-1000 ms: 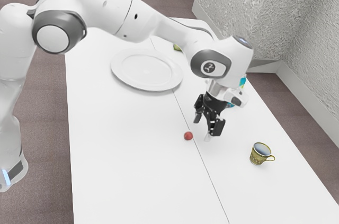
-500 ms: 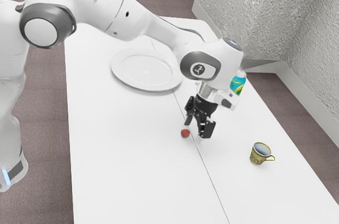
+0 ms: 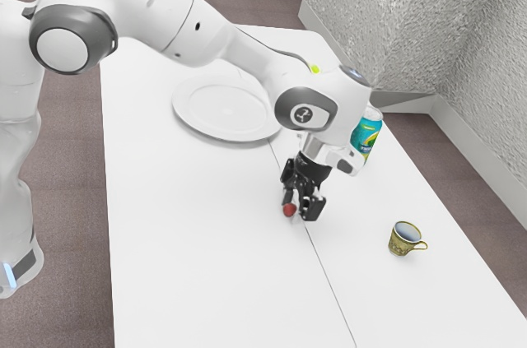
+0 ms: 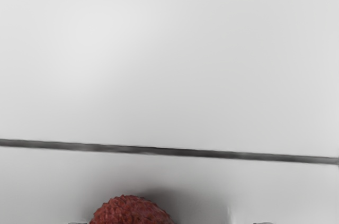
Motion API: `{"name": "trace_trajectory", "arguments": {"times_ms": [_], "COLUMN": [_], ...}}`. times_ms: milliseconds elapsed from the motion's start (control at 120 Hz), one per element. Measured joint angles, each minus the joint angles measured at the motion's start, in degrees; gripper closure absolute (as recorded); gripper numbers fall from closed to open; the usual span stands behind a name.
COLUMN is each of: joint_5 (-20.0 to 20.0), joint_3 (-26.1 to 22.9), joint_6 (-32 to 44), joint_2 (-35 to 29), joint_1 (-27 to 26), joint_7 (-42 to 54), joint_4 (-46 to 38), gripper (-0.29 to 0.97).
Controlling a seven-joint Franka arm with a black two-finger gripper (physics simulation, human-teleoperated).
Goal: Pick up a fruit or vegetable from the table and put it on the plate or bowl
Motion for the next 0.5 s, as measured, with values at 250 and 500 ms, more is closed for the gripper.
{"name": "trace_trajectory", "arguments": {"times_ms": [250, 500], "joint_5": [0.04, 1.37], "joint_3": [0.0, 4.42], "joint_6": [0.32, -0.08], "joint_2": [-0.06, -5.17], "joint_1": [-0.01, -0.44], "joint_7": [-0.13, -0.01], "joint_4": [0.18, 0.44], "gripper": [0.5, 0.51]}}
